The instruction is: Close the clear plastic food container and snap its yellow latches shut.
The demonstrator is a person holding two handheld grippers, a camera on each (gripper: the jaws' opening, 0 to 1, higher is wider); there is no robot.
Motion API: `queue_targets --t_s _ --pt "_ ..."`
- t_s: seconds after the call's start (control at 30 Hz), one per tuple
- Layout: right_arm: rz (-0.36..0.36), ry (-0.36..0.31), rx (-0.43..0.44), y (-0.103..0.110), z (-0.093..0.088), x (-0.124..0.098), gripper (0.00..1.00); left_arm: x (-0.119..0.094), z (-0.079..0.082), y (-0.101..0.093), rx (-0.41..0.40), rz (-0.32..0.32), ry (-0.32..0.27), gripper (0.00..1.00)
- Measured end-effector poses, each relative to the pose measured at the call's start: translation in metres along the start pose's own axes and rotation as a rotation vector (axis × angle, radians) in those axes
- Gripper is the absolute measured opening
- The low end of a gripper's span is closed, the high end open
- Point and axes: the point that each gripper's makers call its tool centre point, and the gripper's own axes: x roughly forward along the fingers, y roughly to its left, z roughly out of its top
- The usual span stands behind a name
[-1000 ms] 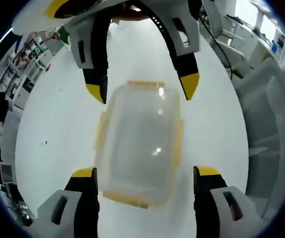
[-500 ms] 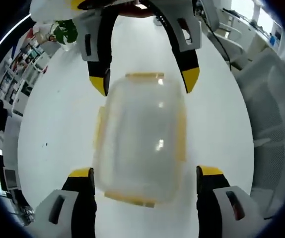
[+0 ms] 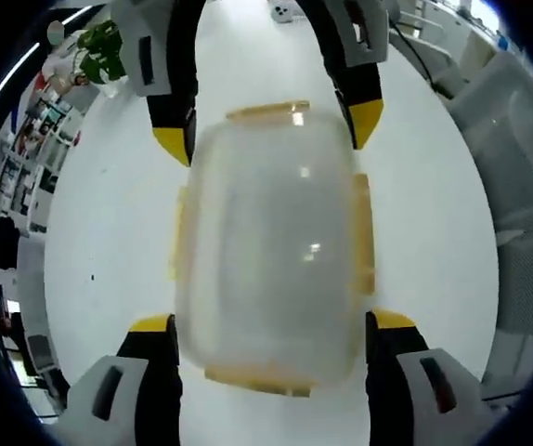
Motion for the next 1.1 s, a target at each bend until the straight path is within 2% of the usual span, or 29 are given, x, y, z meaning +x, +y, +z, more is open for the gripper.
queue_targets --t_s 0.17,0.33,0.57,0.77,1.1 --pt "0.0 -0.006 0.002 0.002 0.002 0.0 0.72 -0.001 0.0 -0.002 -0.021 0.005 -0.022 0.77" --pt "0.005 -0.012 -0.004 0.006 0.011 0.001 0.72 -0.004 -0.008 -0.007 -0.025 0.004 -0.017 0.77" --pt "0.012 -0.02 -0.018 0.008 0.03 0.005 0.72 -0.012 -0.026 -0.011 -0.049 -0.002 -0.015 0.77" --pt "0.013 -0.028 -0.037 0.008 0.052 0.01 0.72 -0.017 -0.048 -0.013 -0.065 0.004 0.001 0.76" --pt "0.009 -0.021 -0.057 -0.01 0.079 0.019 0.72 -0.021 -0.077 0.002 -0.092 0.025 0.02 0.77"
